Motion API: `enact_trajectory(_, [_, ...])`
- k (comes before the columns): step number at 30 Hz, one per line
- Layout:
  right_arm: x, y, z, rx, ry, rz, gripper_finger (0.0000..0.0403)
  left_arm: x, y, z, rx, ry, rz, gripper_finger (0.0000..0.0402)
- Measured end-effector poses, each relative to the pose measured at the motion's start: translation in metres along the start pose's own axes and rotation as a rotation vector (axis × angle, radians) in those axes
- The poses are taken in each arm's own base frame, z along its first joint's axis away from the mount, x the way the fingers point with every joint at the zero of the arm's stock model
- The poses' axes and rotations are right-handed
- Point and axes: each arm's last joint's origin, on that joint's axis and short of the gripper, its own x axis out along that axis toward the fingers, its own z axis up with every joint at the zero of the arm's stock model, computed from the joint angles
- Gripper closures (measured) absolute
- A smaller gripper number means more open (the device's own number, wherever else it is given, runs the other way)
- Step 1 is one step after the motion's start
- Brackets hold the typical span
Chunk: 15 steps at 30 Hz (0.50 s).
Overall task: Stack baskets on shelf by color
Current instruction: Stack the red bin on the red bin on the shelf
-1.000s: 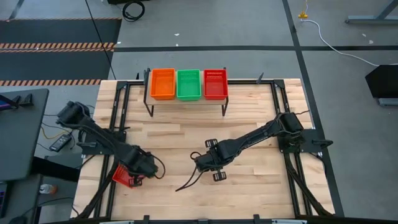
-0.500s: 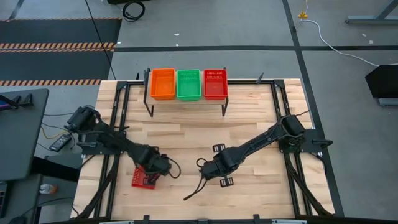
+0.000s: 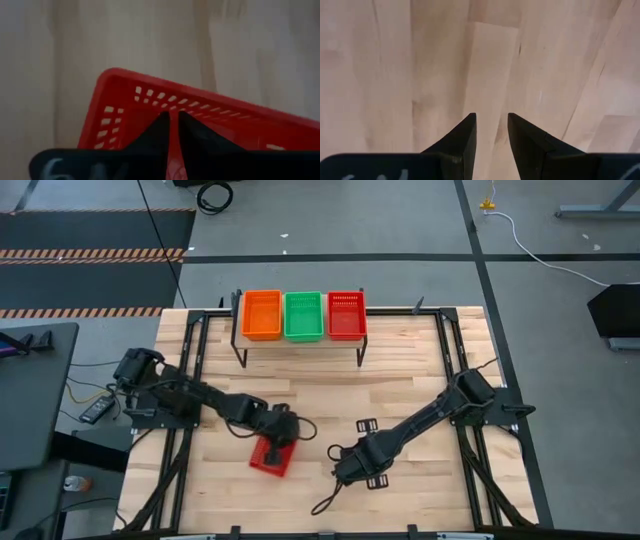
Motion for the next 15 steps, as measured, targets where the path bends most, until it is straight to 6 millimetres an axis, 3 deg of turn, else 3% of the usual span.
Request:
enact_trajectory(7, [-0.013,0.008,-0.008,0.020,-0.041,-0.004,0.0286,0.019,0.020,0.020,-0.033,-0.185,0.002,0.0360])
enact_trajectory(12, [-0.024,0.007,-0.011,0.051,-0.102,-0.032,0.0286,0.049,0.040,0.031,-0.050,-0.315,0.023,0.0361])
enact_trajectory(15, [-0.029,0.006,-0.012,0.058,-0.129,-0.023,0.0286,0.065,0.049,0.050,-0.059,-0.359,0.036,0.0361])
